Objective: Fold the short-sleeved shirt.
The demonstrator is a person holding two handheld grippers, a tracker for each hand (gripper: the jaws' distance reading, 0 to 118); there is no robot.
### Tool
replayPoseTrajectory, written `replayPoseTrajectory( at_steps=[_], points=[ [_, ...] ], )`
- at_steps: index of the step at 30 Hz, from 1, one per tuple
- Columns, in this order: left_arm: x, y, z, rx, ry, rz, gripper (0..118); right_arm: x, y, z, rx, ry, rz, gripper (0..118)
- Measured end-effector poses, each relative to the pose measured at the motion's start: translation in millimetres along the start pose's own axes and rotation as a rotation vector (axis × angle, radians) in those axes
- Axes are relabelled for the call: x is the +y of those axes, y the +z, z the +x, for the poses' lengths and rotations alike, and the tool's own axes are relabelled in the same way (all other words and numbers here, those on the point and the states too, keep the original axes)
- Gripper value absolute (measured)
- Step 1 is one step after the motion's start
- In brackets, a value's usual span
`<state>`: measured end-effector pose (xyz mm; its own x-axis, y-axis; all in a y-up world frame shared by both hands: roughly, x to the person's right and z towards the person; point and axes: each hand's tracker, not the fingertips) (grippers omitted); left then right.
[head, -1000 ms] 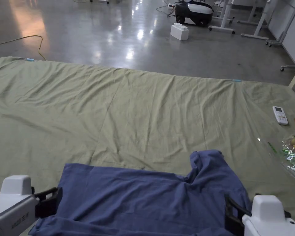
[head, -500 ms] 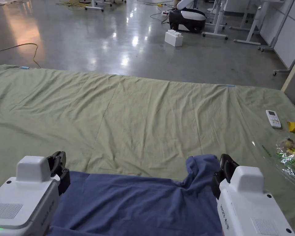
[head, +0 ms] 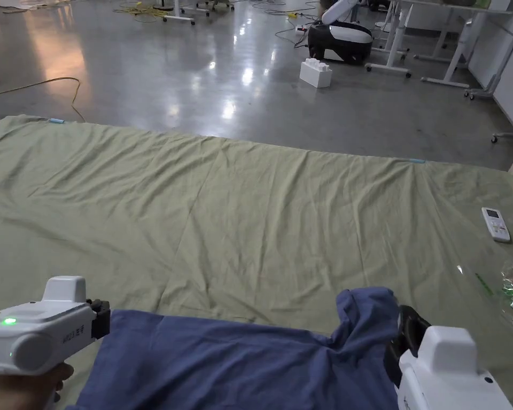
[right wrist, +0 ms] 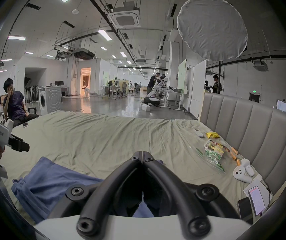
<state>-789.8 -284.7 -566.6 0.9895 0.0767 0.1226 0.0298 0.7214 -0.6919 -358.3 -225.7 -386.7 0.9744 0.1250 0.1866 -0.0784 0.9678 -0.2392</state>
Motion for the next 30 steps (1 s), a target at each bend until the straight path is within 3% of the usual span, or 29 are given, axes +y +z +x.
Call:
replayPoseTrajectory(
  at_steps=[4,6,8,9,15,18,23,27,28,30],
  points=[
    [18,-35,-4,-0.011,0.011,-0.115,7,-9,-5,5,-0.011,0.011,-0.039,0],
    [24,-50,-2,0.004,-0.019,-0.166,29,-14,-6,9,-0.018,0.020,-0.062,0],
    [27,-67,1,0.008,-0.032,-0.214,66,-18,-6,12,-0.025,0.026,-0.080,0],
    [27,-72,1,0.004,-0.029,-0.228,71,-20,-7,13,-0.029,0.031,-0.090,0],
    [18,-102,7,0.035,-0.068,-0.329,70,-34,-9,20,-0.049,0.041,-0.145,0],
    [17,-98,12,0.051,-0.088,-0.295,66,-38,-11,22,-0.050,0.036,-0.177,0],
    [10,-112,12,0.046,-0.140,-0.242,13,-40,-12,22,-0.054,0.026,-0.210,0],
    [9,-119,6,0.032,-0.128,-0.239,7,-39,-38,30,-0.062,0.044,-0.317,1],
    [9,-119,4,0.031,-0.116,-0.234,7,-47,-69,47,-0.024,-0.037,-0.298,1],
    [11,-114,4,0.034,-0.121,-0.215,6,-51,-99,63,-0.004,-0.042,-0.381,20]
  ],
)
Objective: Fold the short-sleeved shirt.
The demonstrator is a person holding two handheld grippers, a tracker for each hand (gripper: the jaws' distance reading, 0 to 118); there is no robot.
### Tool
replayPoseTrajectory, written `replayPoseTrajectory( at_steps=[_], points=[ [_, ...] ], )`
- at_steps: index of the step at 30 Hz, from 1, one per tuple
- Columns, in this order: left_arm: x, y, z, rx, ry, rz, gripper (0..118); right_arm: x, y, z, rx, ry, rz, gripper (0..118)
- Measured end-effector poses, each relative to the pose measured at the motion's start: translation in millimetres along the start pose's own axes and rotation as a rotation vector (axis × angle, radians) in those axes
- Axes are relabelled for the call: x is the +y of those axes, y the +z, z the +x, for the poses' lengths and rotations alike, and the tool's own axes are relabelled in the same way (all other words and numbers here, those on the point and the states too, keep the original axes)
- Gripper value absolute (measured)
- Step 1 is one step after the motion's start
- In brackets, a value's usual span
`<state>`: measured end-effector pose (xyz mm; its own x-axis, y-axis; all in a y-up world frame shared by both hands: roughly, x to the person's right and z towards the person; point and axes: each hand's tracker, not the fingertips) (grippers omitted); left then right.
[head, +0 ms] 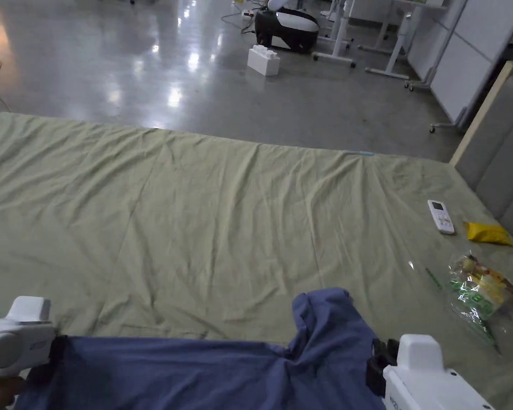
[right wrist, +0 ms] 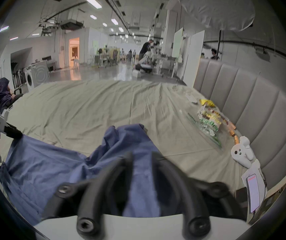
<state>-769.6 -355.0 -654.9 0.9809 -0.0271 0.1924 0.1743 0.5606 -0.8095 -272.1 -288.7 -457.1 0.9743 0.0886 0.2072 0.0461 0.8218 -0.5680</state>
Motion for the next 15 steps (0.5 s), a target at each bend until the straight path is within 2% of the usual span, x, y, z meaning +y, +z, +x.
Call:
replayPoseTrajectory(
  at_steps=[2,3,5,6,8,11,15],
  points=[
    [0,5,-1,0.004,-0.014,0.028,6,4,-30,15,0.033,-0.015,-0.155,57],
    [0,9,-2,0.003,-0.013,0.042,6,7,-49,24,0.048,-0.020,-0.180,63],
    [-1,21,-1,0.002,-0.002,0.073,6,10,-84,41,0.053,-0.015,-0.260,64],
    [-1,24,-2,0.000,0.001,0.078,6,19,-88,28,-0.027,0.054,-0.272,66],
    [-2,34,-1,0.007,0.005,0.100,6,20,-119,31,-0.018,0.080,-0.347,77],
    [-3,37,-2,0.009,0.003,0.112,6,12,-149,40,0.036,0.068,-0.429,79],
    [-5,41,1,0.023,-0.006,0.115,6,7,-166,43,0.032,0.044,-0.459,79]
  ],
)
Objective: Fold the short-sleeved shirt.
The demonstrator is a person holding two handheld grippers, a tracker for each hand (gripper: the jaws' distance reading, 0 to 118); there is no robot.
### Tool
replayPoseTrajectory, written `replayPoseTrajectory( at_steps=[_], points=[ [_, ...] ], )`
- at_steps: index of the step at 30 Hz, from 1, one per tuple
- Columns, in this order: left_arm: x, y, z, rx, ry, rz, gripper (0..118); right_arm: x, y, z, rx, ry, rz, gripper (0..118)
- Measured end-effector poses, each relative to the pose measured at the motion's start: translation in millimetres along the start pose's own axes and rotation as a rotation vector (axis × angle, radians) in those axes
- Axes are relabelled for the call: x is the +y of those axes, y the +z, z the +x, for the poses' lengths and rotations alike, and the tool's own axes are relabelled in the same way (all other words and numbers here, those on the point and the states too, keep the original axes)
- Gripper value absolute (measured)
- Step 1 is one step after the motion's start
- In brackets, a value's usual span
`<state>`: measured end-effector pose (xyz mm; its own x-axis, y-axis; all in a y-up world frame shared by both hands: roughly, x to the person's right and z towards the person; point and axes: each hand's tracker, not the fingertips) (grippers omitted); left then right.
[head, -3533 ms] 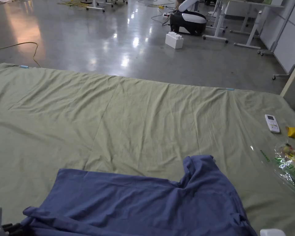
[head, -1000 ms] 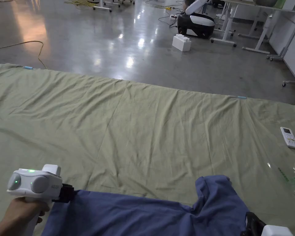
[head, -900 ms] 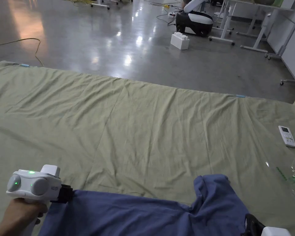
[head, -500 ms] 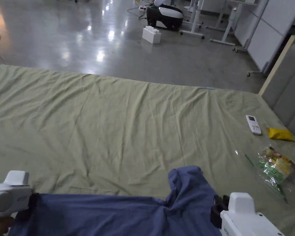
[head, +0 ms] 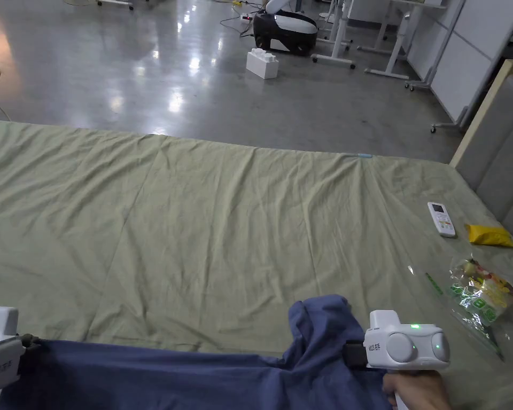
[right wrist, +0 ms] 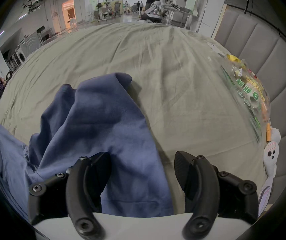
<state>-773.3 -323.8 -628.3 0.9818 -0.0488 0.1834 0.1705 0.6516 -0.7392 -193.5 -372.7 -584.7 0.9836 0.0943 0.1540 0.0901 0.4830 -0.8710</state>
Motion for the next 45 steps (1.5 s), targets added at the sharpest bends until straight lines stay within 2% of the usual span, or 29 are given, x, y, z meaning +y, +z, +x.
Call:
replayPoseTrajectory(
  at_steps=[1,4,6,7,11,18,24,30,37,42,45],
  points=[
    [0,6,3,0.003,0.000,0.003,6,2,2,-2,-0.002,0.000,0.000,75],
    [-3,4,6,0.011,-0.001,0.000,6,1,8,-6,0.002,0.038,0.025,45],
    [-2,7,6,0.012,0.000,-0.005,6,1,10,-10,-0.004,0.050,0.037,3],
    [-4,8,8,0.013,0.002,-0.002,6,0,8,-7,-0.001,0.052,0.043,1],
    [-6,13,8,0.012,0.005,0.007,6,-4,15,-8,0.005,0.061,0.057,1],
    [-5,37,1,-0.015,0.024,0.041,6,-15,78,2,0.026,0.011,0.181,1],
    [-21,87,-1,-0.042,0.056,0.104,6,-44,147,12,0.042,-0.017,0.249,1],
    [-48,141,-7,-0.070,0.064,0.158,6,-89,205,15,0.047,0.005,0.284,1],
    [-93,172,-22,-0.114,0.060,0.142,6,-158,235,9,0.039,0.063,0.244,1],
    [-132,179,-21,-0.121,0.026,0.063,6,-208,223,3,0.020,0.097,0.158,1],
    [-152,178,-17,-0.118,0.022,0.016,6,-231,206,2,0.009,0.091,0.111,1]
  ],
)
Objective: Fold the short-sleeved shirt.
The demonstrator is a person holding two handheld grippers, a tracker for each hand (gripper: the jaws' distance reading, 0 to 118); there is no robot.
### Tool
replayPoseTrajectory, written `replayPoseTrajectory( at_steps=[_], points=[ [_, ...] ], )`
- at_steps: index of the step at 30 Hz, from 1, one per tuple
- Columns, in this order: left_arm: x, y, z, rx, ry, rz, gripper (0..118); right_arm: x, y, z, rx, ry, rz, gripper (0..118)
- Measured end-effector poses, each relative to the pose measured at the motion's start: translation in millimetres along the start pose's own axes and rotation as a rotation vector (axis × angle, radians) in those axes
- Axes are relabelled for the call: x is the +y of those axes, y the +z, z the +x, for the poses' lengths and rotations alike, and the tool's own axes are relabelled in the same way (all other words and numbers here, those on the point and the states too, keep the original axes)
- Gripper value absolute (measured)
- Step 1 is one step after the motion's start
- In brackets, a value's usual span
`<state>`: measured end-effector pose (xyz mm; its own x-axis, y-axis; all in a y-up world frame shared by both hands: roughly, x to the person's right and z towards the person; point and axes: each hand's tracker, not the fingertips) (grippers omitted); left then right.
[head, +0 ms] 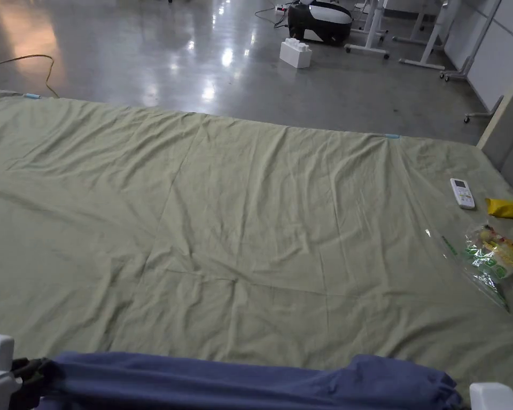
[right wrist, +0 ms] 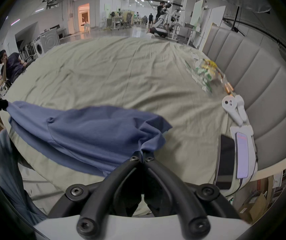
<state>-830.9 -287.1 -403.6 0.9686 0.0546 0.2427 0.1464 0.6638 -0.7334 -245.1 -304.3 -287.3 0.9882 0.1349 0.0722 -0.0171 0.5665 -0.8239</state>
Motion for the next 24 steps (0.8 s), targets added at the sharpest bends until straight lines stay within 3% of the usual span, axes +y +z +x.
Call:
replayPoseTrajectory(
  at_steps=[15,16,17,18,20,22,24],
  points=[
    [-26,-42,12,0.081,-0.085,-0.144,8,-23,-39,-22,-0.069,0.040,-0.033,5],
    [-27,-42,10,0.081,-0.085,-0.144,10,-23,-38,-24,-0.074,0.049,-0.030,10],
    [-25,-40,9,0.081,-0.079,-0.143,17,-22,-35,-25,-0.095,0.059,-0.028,24],
    [-22,-37,8,0.083,-0.071,-0.144,28,-20,-30,-25,-0.139,0.065,-0.023,40],
    [-16,-34,4,0.097,-0.046,-0.130,63,-13,-15,-24,-0.190,0.051,0.007,75],
    [-4,-28,4,0.091,-0.027,-0.066,70,-3,2,-21,-0.191,0.012,0.086,89],
    [10,-22,9,0.071,-0.012,0.028,70,10,18,-23,-0.197,-0.021,0.181,91]
  ],
)
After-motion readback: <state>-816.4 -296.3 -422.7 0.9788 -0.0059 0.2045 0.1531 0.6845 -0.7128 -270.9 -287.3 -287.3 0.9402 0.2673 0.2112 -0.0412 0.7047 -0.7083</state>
